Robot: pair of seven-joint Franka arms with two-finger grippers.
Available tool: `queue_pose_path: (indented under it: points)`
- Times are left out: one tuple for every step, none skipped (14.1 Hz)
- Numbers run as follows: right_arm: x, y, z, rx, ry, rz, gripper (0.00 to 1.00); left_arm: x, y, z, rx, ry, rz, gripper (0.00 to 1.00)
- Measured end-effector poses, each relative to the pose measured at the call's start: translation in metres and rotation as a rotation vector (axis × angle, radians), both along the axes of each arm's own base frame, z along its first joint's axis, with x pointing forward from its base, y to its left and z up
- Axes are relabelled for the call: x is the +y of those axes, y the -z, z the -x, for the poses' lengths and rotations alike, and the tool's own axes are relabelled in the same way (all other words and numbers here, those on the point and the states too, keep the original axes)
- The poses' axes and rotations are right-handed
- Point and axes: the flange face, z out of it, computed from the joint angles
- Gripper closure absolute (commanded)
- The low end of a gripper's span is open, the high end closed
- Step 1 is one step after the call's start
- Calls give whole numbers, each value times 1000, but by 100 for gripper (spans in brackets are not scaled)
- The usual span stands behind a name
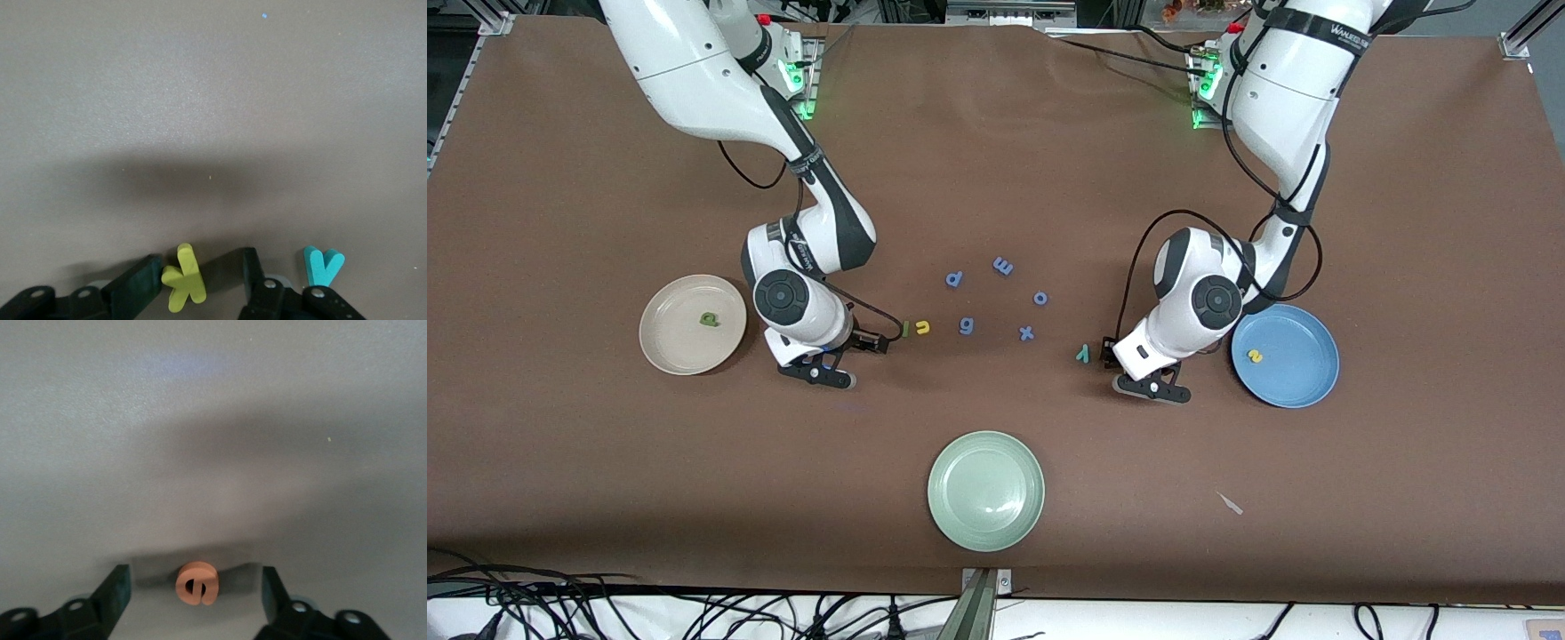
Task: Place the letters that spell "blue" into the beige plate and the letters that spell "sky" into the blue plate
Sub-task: 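Pinch the orange e with the right gripper while the left gripper pinches the k, then drop the e with the right gripper while the left gripper drops the k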
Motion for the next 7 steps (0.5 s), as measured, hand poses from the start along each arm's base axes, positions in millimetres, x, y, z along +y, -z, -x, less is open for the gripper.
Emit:
queue_pose_path:
  points:
    - [0,2,1,3,0,1,54,-2,-1,0,-5,11,-4,57]
    - [0,1,1,2,0,0,62,-3,-1,0,-7,16,-8,63]
    - [2,-1,0,-1,-1,-3,71,-4,-2,0,-8,19,-7,68]
    - [3,-1,1,-2,-1,-5,77,-4,-2,0,-9,19,-8,70]
    - [3,-1,1,-2,-1,-5,80,-4,-4,-1,-12,19,-8,76]
    - [3,-2,0,-3,-1,-6,83,-2,-4,-2,-14,17,-9,78]
    - [3,-2,0,-3,-1,-6,83,0,-5,-3,-16,17,-11,81]
